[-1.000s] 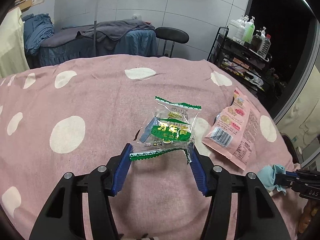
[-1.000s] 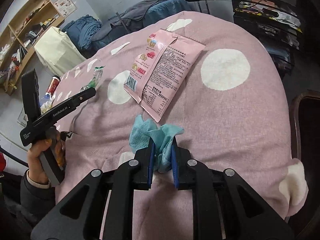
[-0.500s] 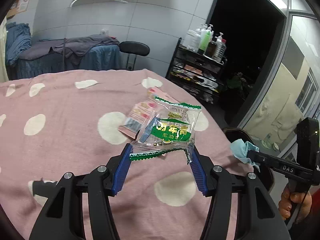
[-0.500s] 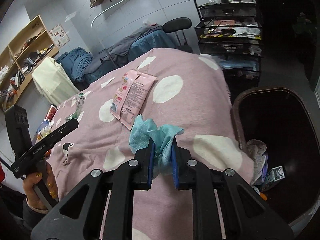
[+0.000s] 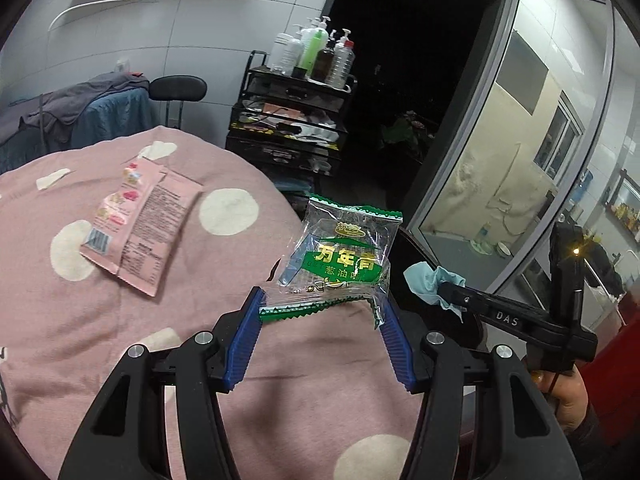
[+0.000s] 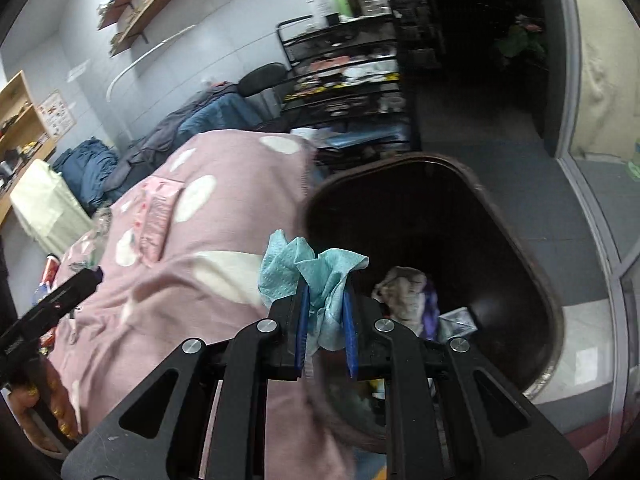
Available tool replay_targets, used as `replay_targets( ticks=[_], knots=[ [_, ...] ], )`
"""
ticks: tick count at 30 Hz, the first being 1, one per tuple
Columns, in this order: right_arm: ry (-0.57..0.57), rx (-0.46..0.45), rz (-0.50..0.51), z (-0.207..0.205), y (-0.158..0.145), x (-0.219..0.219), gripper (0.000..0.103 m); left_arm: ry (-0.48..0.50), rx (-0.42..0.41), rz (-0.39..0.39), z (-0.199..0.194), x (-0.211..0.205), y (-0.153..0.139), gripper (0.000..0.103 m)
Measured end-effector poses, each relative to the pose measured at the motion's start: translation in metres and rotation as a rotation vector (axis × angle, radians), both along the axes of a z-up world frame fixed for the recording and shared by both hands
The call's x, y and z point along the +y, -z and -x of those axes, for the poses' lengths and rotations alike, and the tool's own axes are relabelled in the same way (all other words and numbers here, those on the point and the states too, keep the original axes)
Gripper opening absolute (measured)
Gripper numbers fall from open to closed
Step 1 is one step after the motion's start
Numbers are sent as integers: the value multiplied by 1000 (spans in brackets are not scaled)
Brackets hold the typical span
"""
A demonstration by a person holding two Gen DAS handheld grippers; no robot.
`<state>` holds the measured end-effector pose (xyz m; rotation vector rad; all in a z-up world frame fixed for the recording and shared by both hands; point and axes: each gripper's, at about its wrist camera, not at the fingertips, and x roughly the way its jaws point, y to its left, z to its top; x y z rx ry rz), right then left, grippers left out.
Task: Collect trash
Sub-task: 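Carry both items to the brown bin and open both tools inside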
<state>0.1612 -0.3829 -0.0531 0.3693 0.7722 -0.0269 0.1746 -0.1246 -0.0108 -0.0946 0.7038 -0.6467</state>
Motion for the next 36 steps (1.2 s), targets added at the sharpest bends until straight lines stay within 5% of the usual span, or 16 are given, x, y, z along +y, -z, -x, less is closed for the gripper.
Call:
replay_targets(
  ticks=[9, 14, 32, 36],
  knots=[
    [89, 57, -14, 7, 30, -41, 20, 101, 40, -29, 3, -54, 9, 56],
    [134, 70, -34, 12, 44, -56, 69, 143, 58, -69, 0, -81, 15, 56],
    [286, 62, -40, 47, 53, -103, 81, 241, 151, -204, -16, -159, 45, 58],
    [306, 59, -25, 51, 52, -112, 85, 255, 174, -227, -17, -167, 51, 77]
  ],
)
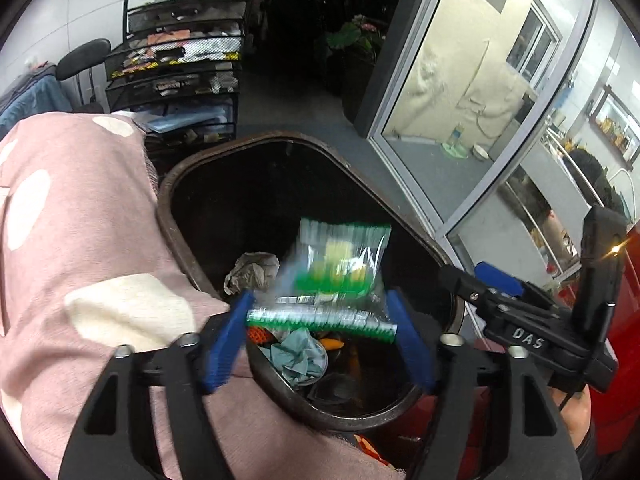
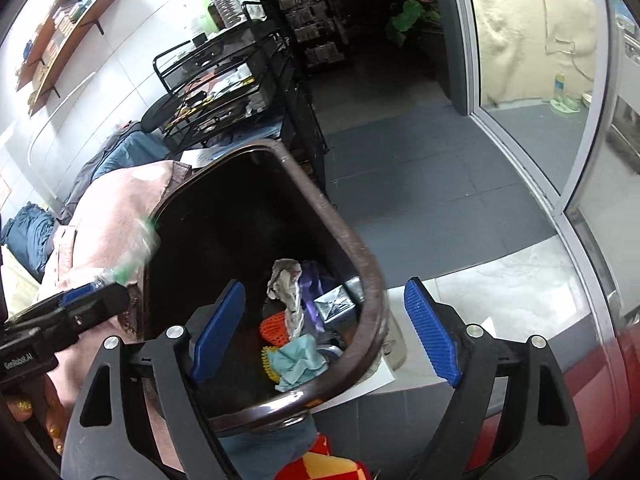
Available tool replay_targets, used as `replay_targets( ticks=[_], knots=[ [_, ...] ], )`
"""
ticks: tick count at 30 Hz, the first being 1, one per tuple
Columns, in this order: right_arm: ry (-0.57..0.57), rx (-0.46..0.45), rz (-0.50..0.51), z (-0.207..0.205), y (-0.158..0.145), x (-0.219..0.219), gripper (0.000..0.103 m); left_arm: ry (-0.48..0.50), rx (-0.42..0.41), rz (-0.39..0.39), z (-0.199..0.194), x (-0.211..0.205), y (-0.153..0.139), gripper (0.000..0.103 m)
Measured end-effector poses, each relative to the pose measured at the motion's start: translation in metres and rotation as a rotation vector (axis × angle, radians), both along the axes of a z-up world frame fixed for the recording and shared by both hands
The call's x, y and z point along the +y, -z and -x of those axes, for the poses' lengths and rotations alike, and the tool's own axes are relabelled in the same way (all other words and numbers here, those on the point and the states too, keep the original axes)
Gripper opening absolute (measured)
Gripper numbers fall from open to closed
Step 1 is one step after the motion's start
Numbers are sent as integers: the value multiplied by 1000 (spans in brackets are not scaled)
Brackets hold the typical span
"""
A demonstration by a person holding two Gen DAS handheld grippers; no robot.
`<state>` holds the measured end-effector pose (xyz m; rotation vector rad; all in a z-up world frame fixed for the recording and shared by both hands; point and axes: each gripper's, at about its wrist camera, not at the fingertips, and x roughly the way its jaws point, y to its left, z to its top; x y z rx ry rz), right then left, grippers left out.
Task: Collect trash
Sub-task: 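Carry both items to the brown bin and open both tools inside, then move the right tool back to the pink snack bag and grasp it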
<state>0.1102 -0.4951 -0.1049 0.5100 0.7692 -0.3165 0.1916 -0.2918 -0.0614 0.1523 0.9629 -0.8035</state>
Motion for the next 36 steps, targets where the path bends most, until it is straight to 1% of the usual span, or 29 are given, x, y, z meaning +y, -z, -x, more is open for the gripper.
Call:
replay_targets(
  ticks=[1, 2, 5, 7, 13, 18, 24, 31, 36],
  knots=[
    [4, 0, 1, 1, 0, -2, 86, 1, 1, -2, 0, 0, 1, 84],
    [7, -2, -1, 1, 1, -4, 86, 3, 1, 1, 0, 0, 0, 88],
    [4, 0, -7, 0, 3, -4, 87, 8, -9, 22, 1, 3, -3, 95],
    [0, 1, -9, 1, 3, -4, 87, 3, -27, 27, 2, 6, -7, 96],
    [-20, -10, -5, 3, 0, 4, 89, 1, -54, 61, 6, 13, -18, 97],
    [-39, -33, -9, 0, -6, 13, 89, -11, -98, 83, 13, 28, -30, 97],
    [-122, -60, -15, -8, -20, 41, 89, -58, -169, 91, 21, 60, -43, 97],
    [-272, -107, -6, -25, -45, 99, 89, -167, -269, 74, 29, 113, -52, 97],
    [-386, -125, -10, -41, -60, 144, 89, -270, -306, 64, 30, 160, -55, 97]
  ],
)
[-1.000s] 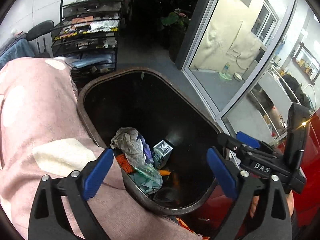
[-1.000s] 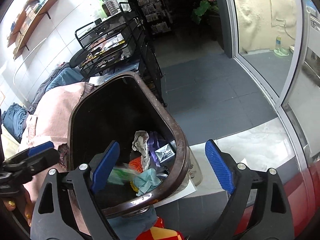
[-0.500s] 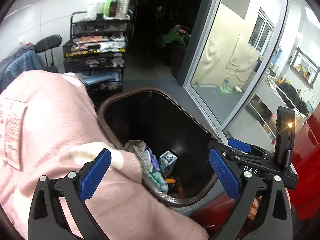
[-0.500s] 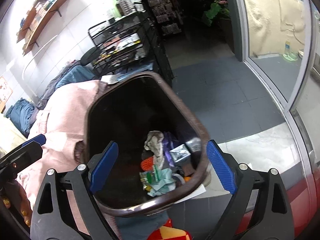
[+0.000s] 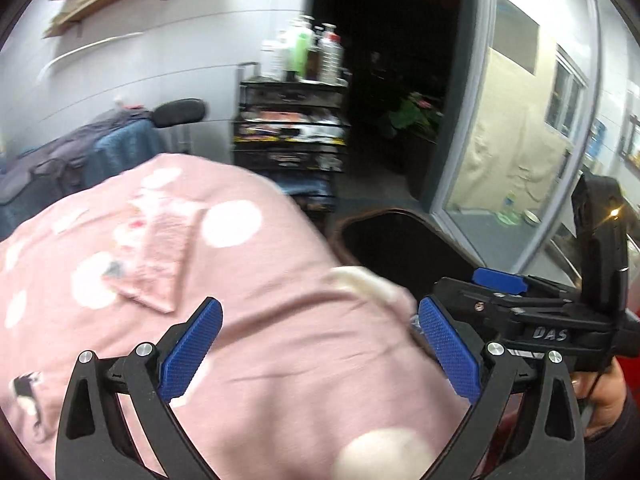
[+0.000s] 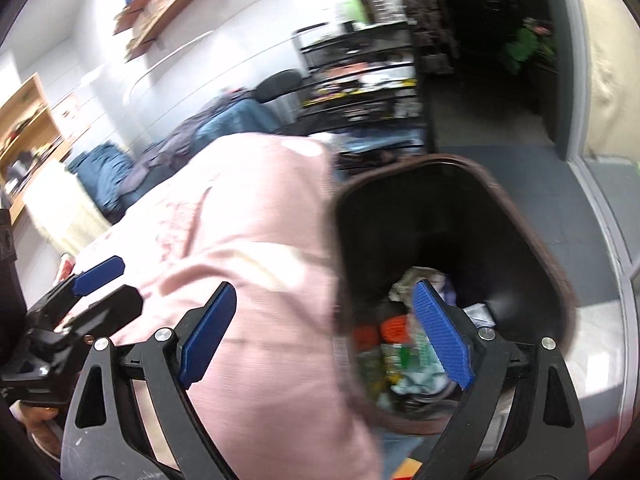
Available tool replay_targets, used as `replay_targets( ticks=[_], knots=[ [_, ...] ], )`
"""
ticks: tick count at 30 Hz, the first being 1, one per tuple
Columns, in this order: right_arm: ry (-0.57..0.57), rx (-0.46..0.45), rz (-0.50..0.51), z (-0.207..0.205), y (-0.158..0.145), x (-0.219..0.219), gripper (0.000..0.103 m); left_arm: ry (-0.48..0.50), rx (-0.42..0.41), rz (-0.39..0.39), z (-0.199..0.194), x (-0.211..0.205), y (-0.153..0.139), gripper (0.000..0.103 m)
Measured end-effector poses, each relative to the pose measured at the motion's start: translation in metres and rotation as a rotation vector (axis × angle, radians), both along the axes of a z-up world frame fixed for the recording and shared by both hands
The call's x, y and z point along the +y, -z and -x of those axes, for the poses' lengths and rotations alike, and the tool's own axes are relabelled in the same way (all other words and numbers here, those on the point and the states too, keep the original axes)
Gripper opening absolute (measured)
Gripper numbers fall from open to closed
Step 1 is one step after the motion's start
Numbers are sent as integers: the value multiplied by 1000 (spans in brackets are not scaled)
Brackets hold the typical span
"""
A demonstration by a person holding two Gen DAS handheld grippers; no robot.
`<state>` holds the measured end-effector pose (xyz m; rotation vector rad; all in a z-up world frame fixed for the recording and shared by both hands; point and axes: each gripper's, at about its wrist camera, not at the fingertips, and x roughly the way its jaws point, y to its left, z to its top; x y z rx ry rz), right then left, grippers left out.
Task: Collect trash
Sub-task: 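Move the right tool back to the pink snack bag and grasp it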
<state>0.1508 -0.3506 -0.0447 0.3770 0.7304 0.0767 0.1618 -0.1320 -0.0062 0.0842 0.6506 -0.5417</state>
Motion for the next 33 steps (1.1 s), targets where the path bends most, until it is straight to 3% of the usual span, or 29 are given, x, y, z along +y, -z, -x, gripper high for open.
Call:
replay_targets(
  ticks=[4, 12, 18, 27, 33],
  knots=[
    [-98, -12, 3, -14, -11, 40, 89, -87, -6, 5, 0, 41, 1, 97],
    [-263, 9, -60, -52, -24, 116, 89, -287, -38, -67, 0, 122, 15, 97],
    [-365, 86, -112, -91, -18, 172, 89, -398, 9, 29, 1, 186, 19, 97],
    [-320, 258, -176, -149, 15, 198, 87, -442, 38, 80, 9, 217, 26, 97],
    [-277, 306, -119, -180, 24, 211, 81, -415, 52, 102, 10, 213, 29, 97]
  ],
)
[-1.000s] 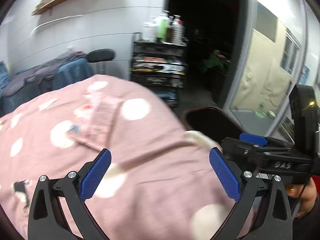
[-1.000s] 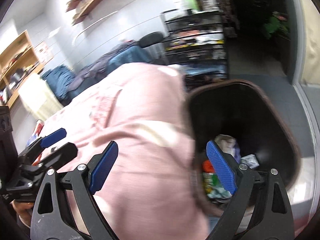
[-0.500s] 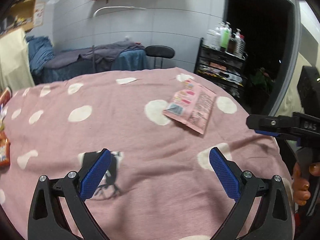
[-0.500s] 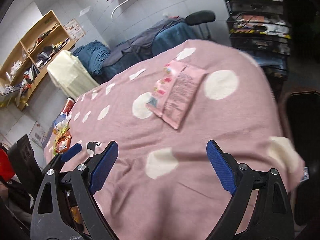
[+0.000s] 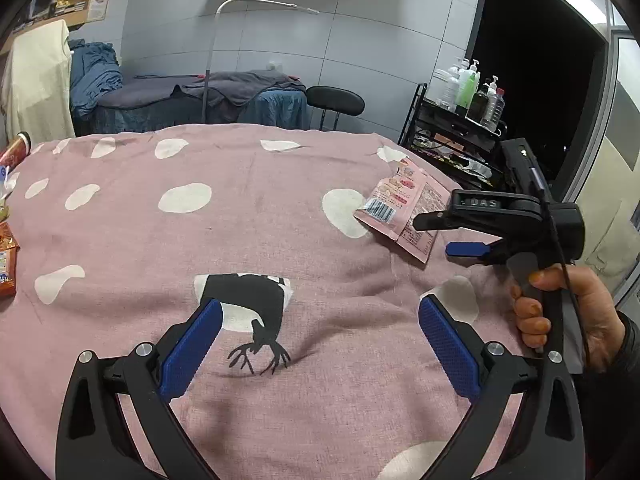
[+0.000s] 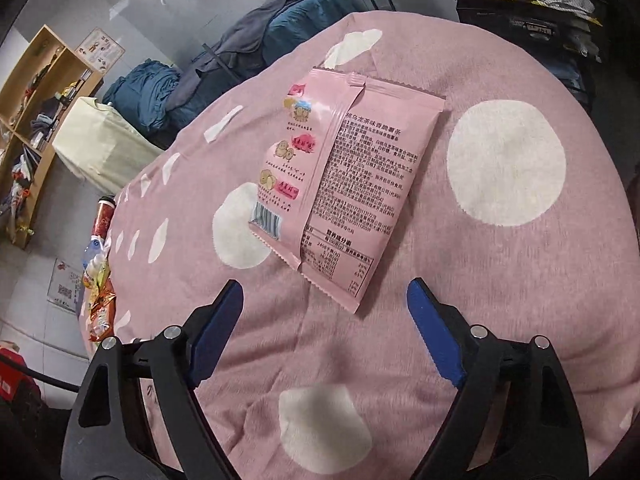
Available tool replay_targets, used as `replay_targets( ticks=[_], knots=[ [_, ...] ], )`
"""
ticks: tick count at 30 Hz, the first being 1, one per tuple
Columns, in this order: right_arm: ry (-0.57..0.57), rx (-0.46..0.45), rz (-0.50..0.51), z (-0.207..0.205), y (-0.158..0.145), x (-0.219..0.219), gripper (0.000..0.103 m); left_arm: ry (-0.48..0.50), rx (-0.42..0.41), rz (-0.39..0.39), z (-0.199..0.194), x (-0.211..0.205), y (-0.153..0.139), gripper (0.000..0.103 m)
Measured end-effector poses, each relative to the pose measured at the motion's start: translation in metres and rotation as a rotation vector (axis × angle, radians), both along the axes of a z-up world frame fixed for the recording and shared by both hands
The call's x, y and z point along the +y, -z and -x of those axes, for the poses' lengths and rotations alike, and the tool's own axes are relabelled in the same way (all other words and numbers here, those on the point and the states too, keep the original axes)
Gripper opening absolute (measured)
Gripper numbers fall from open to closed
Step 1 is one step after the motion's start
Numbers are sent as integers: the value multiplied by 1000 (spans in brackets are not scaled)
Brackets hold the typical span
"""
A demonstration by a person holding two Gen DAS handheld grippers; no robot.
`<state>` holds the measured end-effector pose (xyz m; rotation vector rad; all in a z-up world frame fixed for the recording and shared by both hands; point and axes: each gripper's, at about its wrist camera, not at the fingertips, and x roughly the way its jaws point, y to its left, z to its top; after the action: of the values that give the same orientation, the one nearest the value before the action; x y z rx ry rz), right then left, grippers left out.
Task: Collect trash
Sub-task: 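Move the right tool back to the pink snack bag and grasp it, then carry the pink snack bag to the brown bin and open the right tool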
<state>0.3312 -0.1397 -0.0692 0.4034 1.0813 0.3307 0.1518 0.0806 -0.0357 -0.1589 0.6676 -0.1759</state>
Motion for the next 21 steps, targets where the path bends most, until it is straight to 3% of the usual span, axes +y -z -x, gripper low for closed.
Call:
replay_targets(
  ticks=[6, 9, 10, 13, 15, 21],
  knots=[
    [61, -6, 61, -28, 8, 14, 79, 26, -2, -17, 6, -11, 0, 97],
    [91, -37, 17, -33, 11, 12, 76, 28, 0, -20, 11, -13, 1, 97],
    [104, -41, 17, -33, 12, 11, 66, 27, 2, -19, 12, -13, 2, 97],
    [106, -17, -50, -36, 18, -1, 19, 27, 12, -7, 14, -13, 4, 97],
    [118, 5, -145, -35, 22, -14, 15, 28, 15, -4, 14, -14, 4, 97],
    [83, -119, -127, -12, -9, -14, 5, 34, 4, -9, 18, -20, 0, 97]
  ],
)
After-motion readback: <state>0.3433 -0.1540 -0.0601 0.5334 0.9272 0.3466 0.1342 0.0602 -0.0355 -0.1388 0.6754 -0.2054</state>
